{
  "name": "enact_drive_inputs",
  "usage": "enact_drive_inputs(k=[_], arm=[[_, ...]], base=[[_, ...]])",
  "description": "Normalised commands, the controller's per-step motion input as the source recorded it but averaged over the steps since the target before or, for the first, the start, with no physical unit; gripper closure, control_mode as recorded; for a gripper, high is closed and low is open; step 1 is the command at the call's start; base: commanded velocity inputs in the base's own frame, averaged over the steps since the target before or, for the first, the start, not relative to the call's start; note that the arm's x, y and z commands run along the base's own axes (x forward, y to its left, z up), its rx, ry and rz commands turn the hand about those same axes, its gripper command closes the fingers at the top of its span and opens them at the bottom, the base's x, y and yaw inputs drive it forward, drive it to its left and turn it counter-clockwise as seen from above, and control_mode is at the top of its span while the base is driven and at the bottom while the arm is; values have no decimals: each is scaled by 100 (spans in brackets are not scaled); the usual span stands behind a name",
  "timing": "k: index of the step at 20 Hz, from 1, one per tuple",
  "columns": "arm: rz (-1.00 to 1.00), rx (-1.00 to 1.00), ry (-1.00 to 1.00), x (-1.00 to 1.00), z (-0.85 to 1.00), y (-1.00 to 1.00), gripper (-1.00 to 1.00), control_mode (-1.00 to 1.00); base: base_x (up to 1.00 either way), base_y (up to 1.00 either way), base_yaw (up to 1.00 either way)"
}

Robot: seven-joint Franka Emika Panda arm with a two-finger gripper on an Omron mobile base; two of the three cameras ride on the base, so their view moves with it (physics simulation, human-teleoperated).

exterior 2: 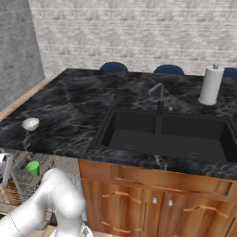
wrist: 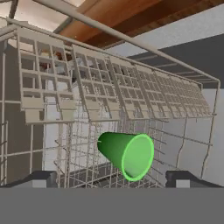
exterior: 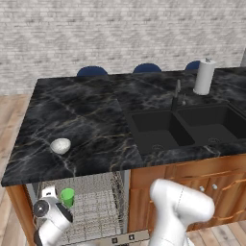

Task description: Pick up the cup and bowl from the counter, place them in the dishwasher, and close the dishwasher door.

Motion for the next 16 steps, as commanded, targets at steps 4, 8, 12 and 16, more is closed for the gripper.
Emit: enact_drive_inputs(k=[4, 8, 12, 16], arm=[[0, 7, -5, -33, 57, -4, -100, -100], [0, 7, -2, -14, 54, -18, -100, -100], [0, 7, -1, -4, 59, -28, -100, -100], [0, 8, -1, -3, 70, -24, -100, -100]], base=[[0, 0, 0], [0, 0, 0], [0, 0, 0], [0, 0, 0]])
